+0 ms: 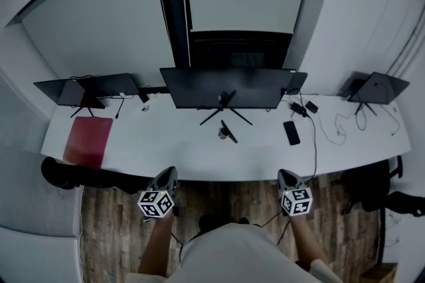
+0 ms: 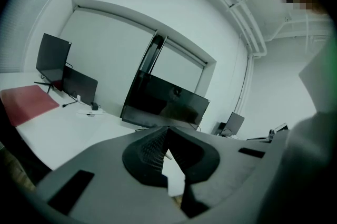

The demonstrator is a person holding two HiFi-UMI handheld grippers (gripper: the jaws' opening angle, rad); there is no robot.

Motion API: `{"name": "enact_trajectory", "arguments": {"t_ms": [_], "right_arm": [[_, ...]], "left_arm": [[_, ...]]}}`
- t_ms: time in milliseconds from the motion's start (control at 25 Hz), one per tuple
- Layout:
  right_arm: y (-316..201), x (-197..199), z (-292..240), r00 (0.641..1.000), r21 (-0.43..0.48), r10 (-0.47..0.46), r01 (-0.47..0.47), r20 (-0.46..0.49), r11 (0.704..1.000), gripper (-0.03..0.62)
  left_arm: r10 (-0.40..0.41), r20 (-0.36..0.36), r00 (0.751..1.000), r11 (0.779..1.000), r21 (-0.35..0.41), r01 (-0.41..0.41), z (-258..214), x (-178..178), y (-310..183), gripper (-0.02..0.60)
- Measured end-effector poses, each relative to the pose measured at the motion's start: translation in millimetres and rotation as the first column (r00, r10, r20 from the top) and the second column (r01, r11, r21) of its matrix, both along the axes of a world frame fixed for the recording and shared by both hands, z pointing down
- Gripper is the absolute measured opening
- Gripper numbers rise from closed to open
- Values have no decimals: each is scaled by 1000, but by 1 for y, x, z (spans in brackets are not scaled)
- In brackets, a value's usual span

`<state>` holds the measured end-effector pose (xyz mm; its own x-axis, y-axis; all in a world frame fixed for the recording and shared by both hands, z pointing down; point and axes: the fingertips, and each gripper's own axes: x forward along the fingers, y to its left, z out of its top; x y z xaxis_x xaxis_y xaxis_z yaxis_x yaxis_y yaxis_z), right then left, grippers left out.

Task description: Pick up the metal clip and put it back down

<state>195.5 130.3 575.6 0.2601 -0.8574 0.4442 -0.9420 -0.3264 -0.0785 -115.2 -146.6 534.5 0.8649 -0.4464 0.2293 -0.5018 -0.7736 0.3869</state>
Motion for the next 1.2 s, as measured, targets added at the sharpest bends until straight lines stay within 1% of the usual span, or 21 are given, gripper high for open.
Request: {"name": "enact_trajectory", "arguments": {"t_ms": [200, 480, 1200], "right_arm": [[-1, 0, -4, 1000, -8, 1, -1, -5, 1000, 35], [-2, 3, 1, 1000, 10, -1, 1, -5, 1000, 35], [2, 11, 4, 1000, 13, 17, -17, 10, 1000, 35]], "left_arm": [[13, 8, 1000, 1000, 16, -13, -2, 2, 0, 32], [26, 23, 999, 999, 27, -27, 0, 8, 1, 32], [48, 39, 998, 998, 30, -49, 2, 22, 3, 32]]}}
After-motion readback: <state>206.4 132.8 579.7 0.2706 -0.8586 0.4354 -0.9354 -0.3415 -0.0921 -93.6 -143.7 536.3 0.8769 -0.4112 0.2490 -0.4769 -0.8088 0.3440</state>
